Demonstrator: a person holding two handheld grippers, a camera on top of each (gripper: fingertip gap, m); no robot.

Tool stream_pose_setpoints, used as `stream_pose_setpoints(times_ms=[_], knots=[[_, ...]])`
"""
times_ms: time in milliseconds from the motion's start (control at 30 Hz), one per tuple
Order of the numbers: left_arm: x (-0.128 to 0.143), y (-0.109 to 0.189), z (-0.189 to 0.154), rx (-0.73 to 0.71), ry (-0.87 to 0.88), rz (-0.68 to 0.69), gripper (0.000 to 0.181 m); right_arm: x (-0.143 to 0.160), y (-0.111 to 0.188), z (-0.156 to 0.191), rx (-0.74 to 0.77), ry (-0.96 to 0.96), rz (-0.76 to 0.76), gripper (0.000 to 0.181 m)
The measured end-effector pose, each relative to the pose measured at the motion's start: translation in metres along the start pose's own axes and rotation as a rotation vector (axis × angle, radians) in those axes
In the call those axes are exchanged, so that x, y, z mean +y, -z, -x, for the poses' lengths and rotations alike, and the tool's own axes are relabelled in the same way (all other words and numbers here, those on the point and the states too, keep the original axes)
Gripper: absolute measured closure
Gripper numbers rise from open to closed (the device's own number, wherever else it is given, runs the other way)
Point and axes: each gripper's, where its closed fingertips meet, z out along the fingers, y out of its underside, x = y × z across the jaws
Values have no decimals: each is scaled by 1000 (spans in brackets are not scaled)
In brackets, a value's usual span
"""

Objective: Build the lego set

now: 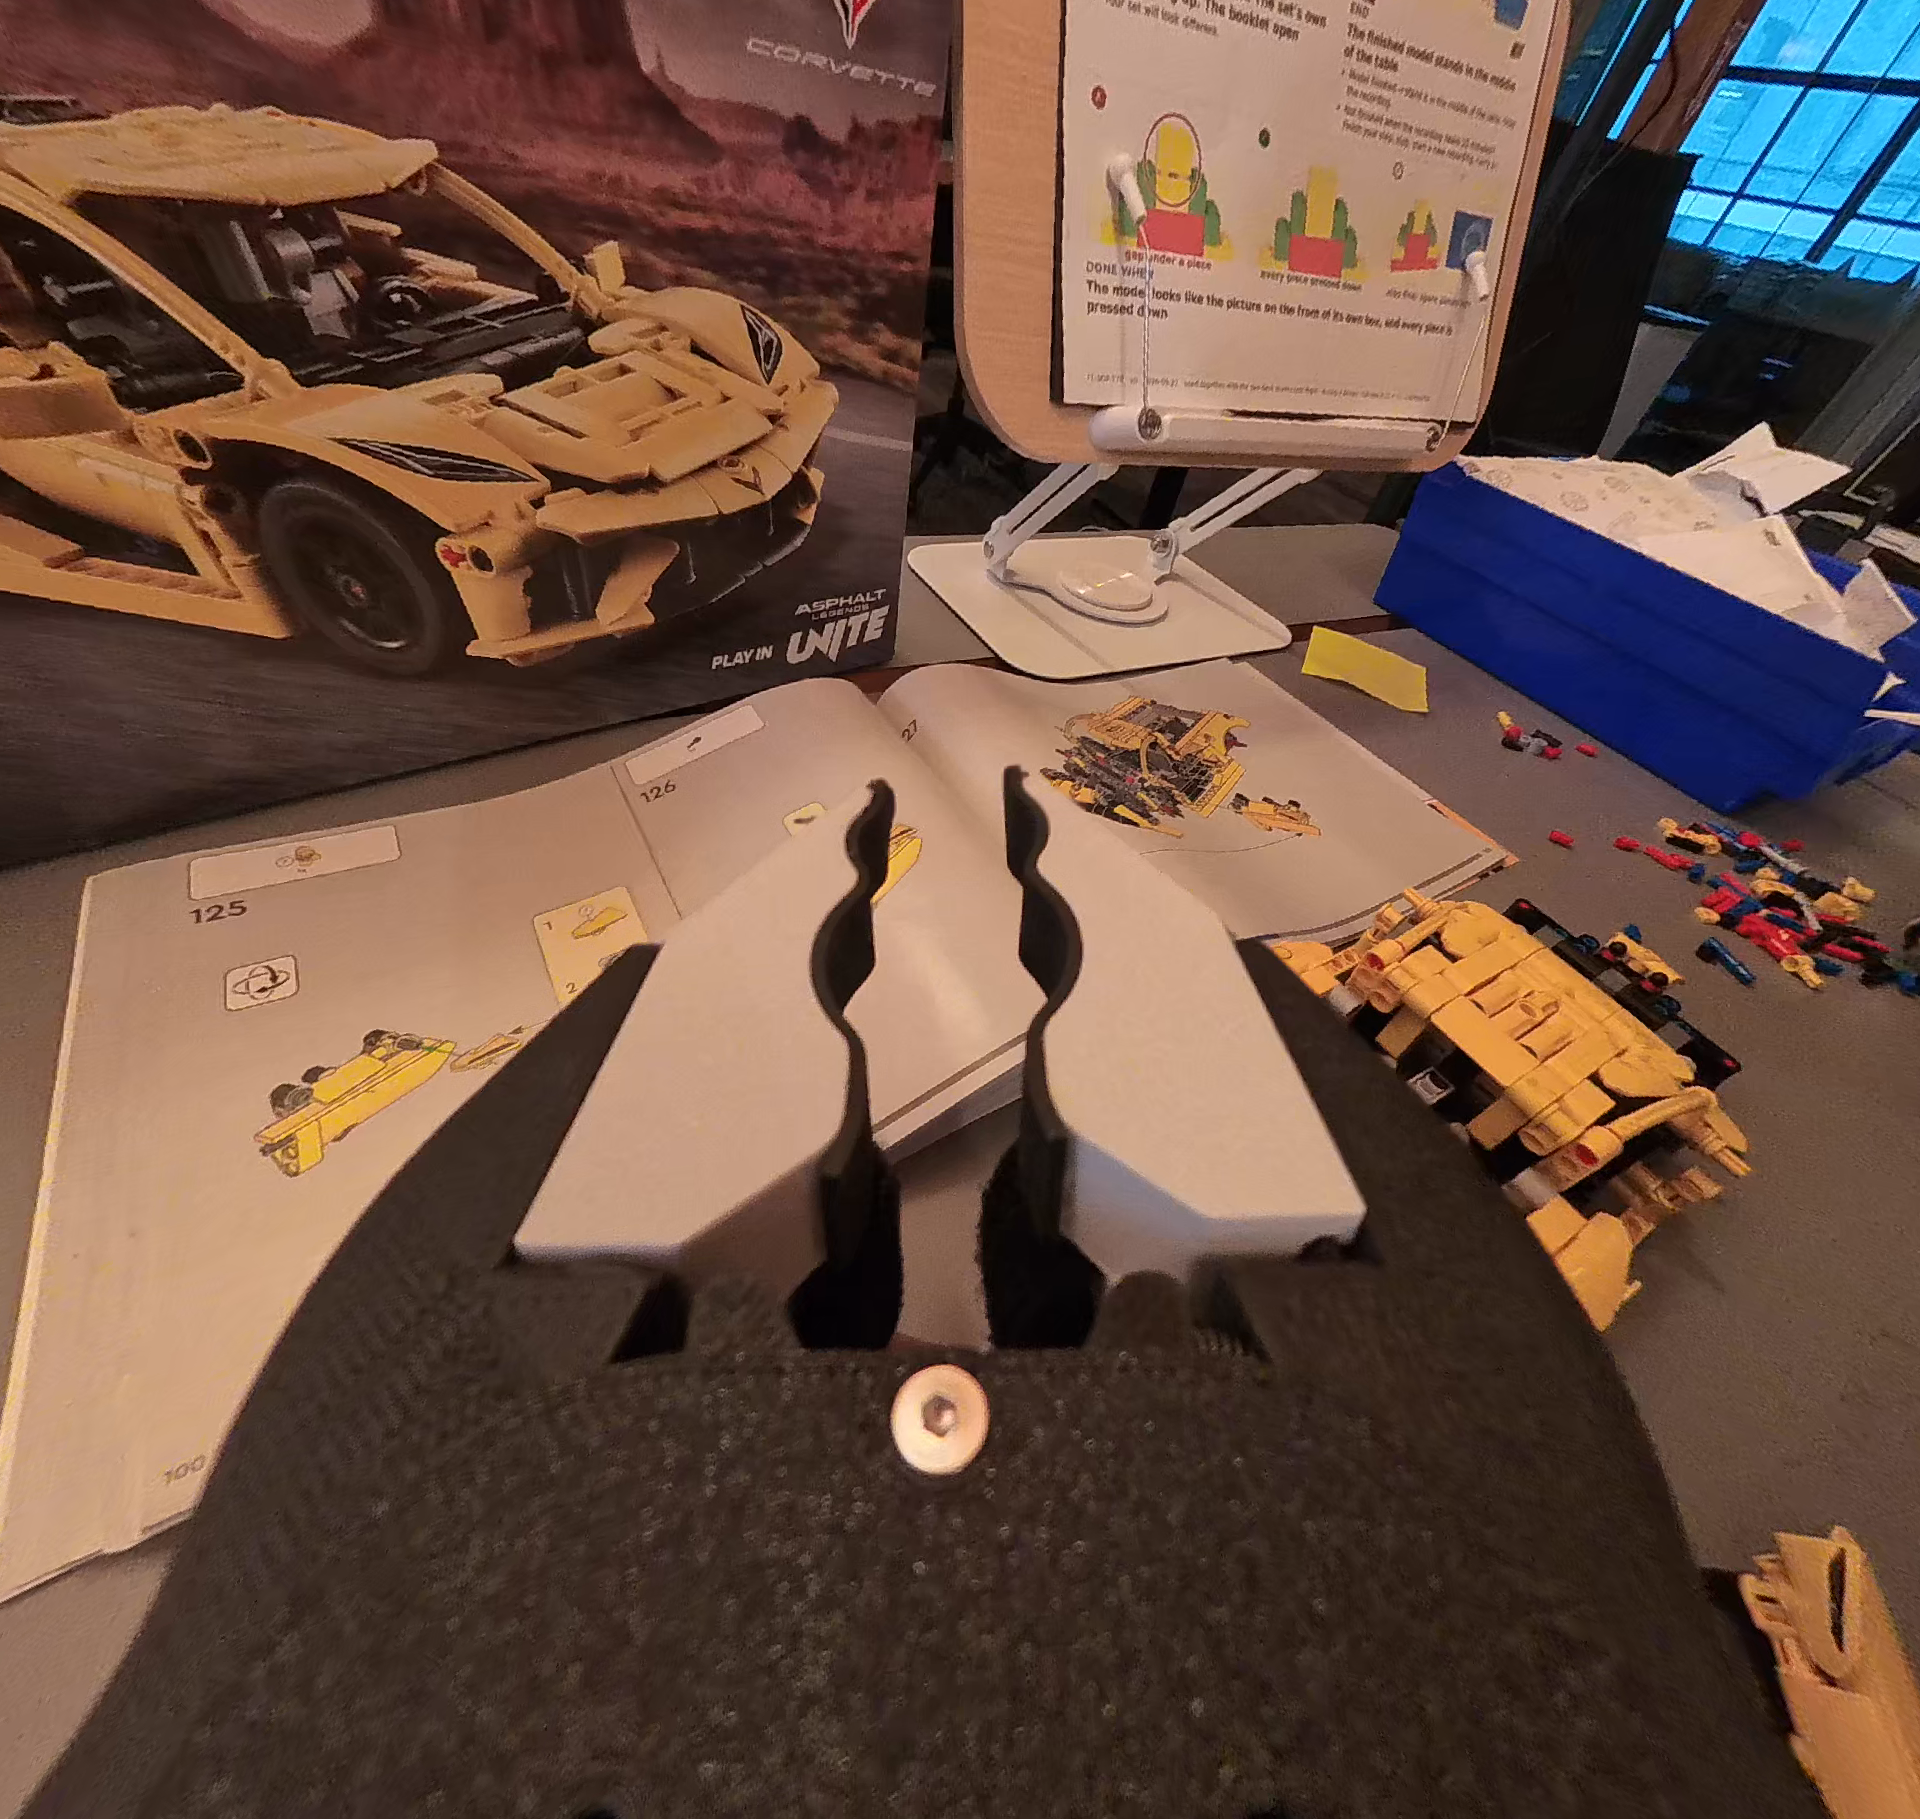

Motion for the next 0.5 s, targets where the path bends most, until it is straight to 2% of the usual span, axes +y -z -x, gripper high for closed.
stream_pose_setpoints(times_ms=[100, 233, 367, 500], knots=[[-2, 2, -2, 8, -4, -7, 160, -23, 12, 18, -30, 19, -62, 175], [2, 3, 2, -24, -60, 24, 161, -63, 17, 69, -114, 99, -150, 175], [28, 7, 13, -89, -115, 150, 161, -102, 1, 146, -315, 133, -227, 175], [49, 10, 18, -99, -88, 269, 160, -130, -23, 225, -490, 174, -226, 175]])
